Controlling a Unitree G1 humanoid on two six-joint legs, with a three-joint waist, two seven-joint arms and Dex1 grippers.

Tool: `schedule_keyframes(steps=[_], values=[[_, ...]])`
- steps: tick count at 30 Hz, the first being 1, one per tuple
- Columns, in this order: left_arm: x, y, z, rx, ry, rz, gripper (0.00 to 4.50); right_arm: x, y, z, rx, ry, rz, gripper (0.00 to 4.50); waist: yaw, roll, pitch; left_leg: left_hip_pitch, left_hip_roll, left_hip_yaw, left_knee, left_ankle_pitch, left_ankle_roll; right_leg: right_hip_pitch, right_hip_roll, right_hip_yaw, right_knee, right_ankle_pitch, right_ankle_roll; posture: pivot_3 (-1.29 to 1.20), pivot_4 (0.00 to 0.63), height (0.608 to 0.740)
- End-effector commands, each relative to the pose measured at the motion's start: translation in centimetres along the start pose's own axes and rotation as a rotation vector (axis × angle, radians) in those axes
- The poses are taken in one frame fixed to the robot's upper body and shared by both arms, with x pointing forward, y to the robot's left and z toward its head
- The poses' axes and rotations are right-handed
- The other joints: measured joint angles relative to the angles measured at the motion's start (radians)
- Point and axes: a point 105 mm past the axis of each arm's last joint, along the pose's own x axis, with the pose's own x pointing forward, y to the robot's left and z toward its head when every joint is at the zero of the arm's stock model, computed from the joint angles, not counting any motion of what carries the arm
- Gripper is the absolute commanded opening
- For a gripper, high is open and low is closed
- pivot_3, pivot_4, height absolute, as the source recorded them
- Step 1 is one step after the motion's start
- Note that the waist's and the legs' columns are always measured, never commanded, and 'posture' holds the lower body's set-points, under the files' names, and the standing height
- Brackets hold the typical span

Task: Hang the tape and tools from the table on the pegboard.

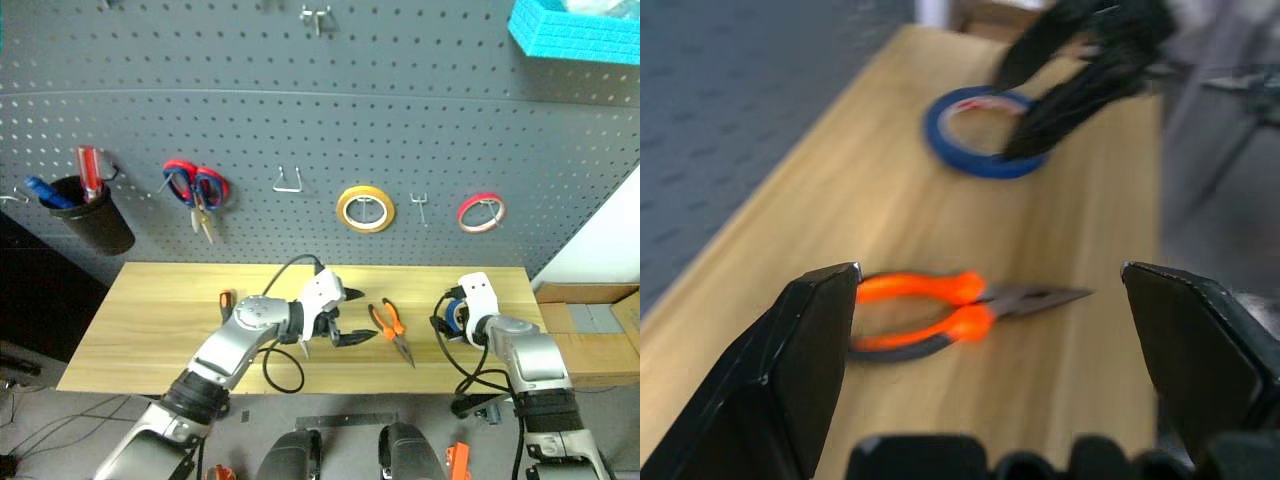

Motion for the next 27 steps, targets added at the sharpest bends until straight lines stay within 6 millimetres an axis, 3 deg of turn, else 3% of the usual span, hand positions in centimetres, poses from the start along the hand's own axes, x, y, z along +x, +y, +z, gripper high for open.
schedule_keyframes(steps=[1, 8, 19, 23, 27], values=[[1.0, -1.1, 0.7, 0.050, -0.009, -0.082, 4.48, 0.1, -0.7, 0.8, 0.001, -0.009, -0.016, 4.50, 0.000, 0.001, 0.008, 0.000, 0.000, 0.000, 0.000, 0.000, 0.000, 0.000, 0.000, 0.000, 0.000, 0.000, 0.000, 0.01, 0.269, 0.740], [2.0, -1.1, -0.7, 0.066, 0.036, -0.113, 4.48, 1.0, -1.0, 0.7, 0.095, 0.017, -0.015, 4.50, -0.002, 0.000, 0.039, 0.000, 0.000, 0.000, 0.000, 0.000, 0.000, 0.000, 0.000, 0.000, 0.001, 0.000, 0.000, 0.01, 0.304, 0.740], [1.9, -0.8, -0.7, 0.064, 0.043, -0.083, 4.48, 2.6, -1.0, -1.1, 0.202, 0.113, 0.012, 4.50, -0.003, -0.005, 0.071, -0.001, 0.001, 0.000, 0.000, 0.000, 0.000, -0.002, -0.001, 0.000, 0.000, 0.000, 0.001, 0.02, 0.340, 0.740], [1.9, -0.9, -0.9, 0.063, 0.046, -0.081, 4.50, 2.7, -1.3, -1.1, 0.202, 0.116, 0.009, 3.62, -0.003, -0.005, 0.072, -0.001, 0.001, 0.000, 0.000, 0.000, 0.000, -0.002, -0.001, 0.000, 0.000, 0.000, 0.001, 0.02, 0.339, 0.740], [1.8, -0.8, -0.7, 0.060, 0.041, -0.078, 4.50, 2.8, -1.5, -1.0, 0.193, 0.107, 0.006, 2.10, -0.003, -0.005, 0.073, -0.001, 0.001, 0.000, -0.001, 0.000, 0.000, -0.002, -0.001, 0.000, -0.001, 0.000, 0.001, 0.02, 0.335, 0.740]])
